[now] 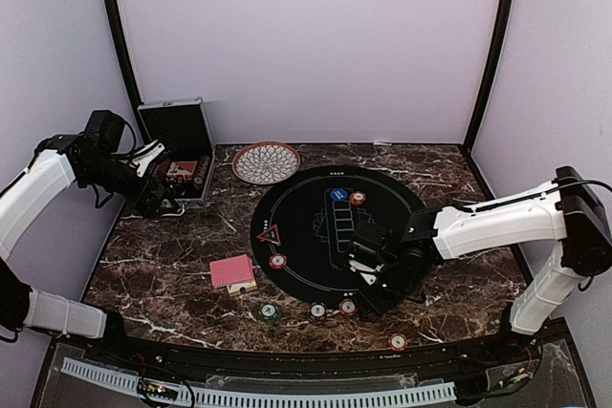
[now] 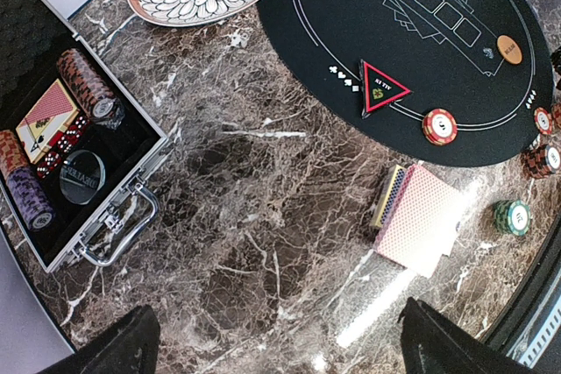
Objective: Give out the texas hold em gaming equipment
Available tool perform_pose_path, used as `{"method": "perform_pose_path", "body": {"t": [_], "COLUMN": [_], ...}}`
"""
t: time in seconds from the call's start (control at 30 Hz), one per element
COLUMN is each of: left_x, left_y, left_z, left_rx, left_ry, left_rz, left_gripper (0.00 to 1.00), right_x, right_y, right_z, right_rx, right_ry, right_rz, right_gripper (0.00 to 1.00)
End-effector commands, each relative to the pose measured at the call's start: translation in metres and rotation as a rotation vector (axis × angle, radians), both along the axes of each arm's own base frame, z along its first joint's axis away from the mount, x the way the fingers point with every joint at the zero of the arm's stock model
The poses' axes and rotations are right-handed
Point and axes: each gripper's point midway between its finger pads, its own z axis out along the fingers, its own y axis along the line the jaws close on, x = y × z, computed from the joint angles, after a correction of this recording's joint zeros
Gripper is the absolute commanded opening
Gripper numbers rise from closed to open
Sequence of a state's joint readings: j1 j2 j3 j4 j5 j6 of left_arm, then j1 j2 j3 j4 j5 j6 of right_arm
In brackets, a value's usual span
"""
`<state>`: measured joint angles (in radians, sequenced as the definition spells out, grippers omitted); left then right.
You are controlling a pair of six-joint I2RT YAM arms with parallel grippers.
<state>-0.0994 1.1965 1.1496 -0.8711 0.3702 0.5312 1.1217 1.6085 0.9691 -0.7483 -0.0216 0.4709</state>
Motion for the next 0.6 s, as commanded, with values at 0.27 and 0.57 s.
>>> {"method": "perform_pose_path", "body": {"t": [0.27,0.57], "left_x": [-0.0046,-0.0041], "left_y": [-0.0015,-0.0015], "left_z": [0.0041,0.0044], "left_rx": [0.0,-0.001], "left_ry": [0.004,0.004], "left_rz": [-0.012,-0.011], "left_gripper": [0.99,0.99], "right_x": [-0.0016,-0.0002], "right_y": [-0.0026,0.0002], "right_z": [-0.0079,0.0002], "right_rx": [-0.023,-0.007], "right_ry": [-0.009,-0.016], "right_rz": [0.009,0.006], "right_gripper": [0.63,0.45]}}
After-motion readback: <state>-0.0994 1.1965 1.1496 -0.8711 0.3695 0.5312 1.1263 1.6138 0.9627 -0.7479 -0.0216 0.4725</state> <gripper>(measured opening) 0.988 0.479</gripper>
